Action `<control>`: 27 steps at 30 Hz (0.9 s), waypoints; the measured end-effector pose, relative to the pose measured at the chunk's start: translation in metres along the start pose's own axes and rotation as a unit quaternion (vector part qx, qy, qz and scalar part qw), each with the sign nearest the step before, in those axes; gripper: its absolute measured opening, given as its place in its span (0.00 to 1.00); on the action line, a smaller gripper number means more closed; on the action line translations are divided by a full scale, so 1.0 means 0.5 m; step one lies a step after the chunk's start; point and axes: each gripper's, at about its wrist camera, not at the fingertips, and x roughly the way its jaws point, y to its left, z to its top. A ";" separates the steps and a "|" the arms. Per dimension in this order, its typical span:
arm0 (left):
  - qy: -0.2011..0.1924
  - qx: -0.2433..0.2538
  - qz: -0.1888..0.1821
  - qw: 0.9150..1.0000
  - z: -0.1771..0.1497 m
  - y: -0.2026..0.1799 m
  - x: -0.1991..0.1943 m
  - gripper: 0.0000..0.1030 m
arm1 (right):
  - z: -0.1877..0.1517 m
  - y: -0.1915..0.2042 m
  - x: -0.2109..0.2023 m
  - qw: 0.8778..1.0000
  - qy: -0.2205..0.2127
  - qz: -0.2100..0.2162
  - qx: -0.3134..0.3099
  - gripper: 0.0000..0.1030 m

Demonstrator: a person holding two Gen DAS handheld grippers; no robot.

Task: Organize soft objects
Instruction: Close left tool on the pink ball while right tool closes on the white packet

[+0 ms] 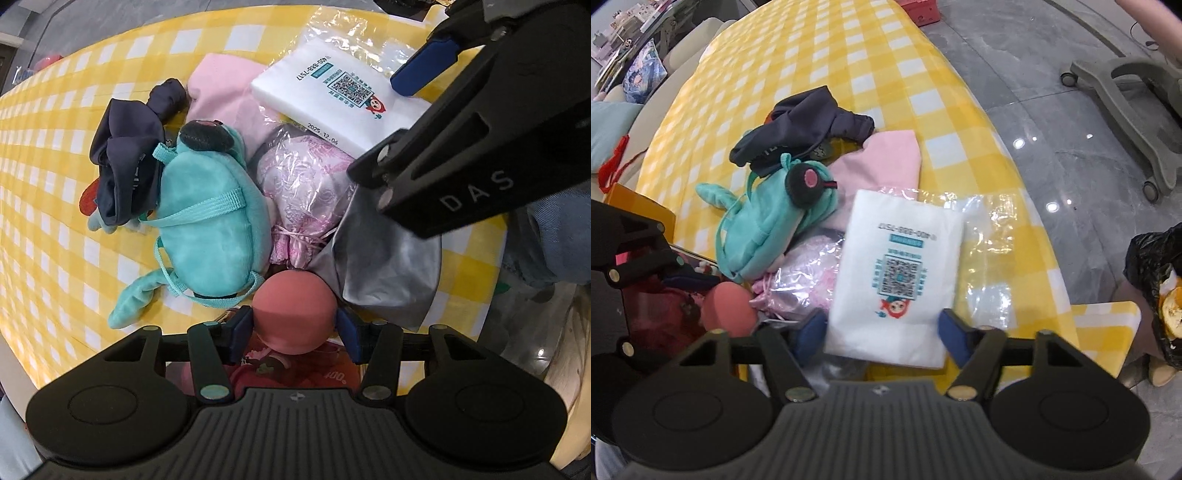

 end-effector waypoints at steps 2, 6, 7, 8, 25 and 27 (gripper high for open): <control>-0.002 -0.005 0.002 1.000 0.000 -0.001 0.001 0.54 | 0.000 0.000 0.001 1.000 0.000 0.002 -0.001 0.59; -0.013 -0.023 -0.001 1.000 -0.005 0.010 0.005 0.49 | -0.004 0.007 -0.007 1.000 -0.009 0.009 -0.012 0.44; -0.018 -0.032 -0.004 0.999 -0.010 0.015 0.001 0.48 | -0.006 0.009 -0.011 1.000 -0.012 0.011 -0.016 0.38; -0.023 -0.040 -0.007 0.999 -0.016 0.018 -0.003 0.48 | -0.007 0.011 -0.014 1.000 -0.015 0.015 -0.017 0.32; -0.178 -0.228 -0.043 0.956 -0.117 0.026 -0.158 0.47 | -0.060 0.038 -0.126 0.995 -0.084 0.018 -0.052 0.04; -0.201 -0.254 -0.044 0.945 -0.132 0.022 -0.174 0.47 | -0.070 0.049 -0.146 0.994 -0.092 0.020 -0.056 0.04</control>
